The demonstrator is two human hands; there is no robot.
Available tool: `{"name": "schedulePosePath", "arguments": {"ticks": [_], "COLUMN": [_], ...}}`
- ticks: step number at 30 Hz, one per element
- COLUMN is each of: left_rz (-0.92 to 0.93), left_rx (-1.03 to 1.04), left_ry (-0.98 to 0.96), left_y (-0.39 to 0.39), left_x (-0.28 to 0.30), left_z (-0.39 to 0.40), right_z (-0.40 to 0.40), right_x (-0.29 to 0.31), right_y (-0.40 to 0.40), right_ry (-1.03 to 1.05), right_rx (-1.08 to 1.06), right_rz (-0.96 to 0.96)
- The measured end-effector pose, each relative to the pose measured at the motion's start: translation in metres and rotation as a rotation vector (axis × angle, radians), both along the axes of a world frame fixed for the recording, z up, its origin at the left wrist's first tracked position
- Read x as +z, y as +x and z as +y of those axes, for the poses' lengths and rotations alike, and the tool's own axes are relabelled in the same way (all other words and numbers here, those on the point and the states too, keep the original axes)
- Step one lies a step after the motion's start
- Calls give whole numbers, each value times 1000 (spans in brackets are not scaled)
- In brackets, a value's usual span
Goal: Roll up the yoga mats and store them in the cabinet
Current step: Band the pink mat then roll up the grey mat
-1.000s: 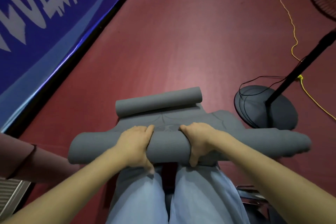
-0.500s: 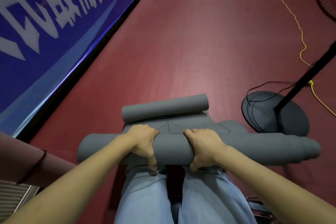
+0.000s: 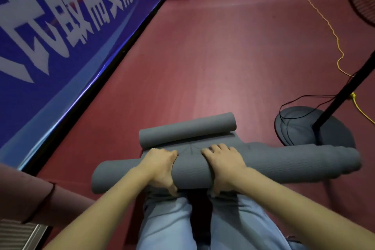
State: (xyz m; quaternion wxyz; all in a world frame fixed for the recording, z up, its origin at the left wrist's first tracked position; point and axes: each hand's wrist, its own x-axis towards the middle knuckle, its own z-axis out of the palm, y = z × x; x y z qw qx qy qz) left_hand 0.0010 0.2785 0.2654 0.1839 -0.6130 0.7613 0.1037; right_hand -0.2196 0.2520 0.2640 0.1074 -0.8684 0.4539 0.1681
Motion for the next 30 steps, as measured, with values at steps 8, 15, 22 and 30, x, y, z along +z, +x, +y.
{"name": "schedulePosePath", "arguments": {"ticks": [8,15,22,30], "left_rz": [209,234,252,156], "left_rx": [84,102,191,121], "left_ry": [58,-118,-15,-7], "left_y": [6,46,58,48], "left_x": [-5,-41,-46,-34], "left_z": [-25,-1,-32,-58], "right_z": [-32,-86,-95,-87], "right_x": [0,5,-19,-28], "right_y": [-8,6,23,4], "right_ry": [-2,241,115,-51], "right_rx": [5,17,88,127], "right_rz": [-64,19,32,-12]}}
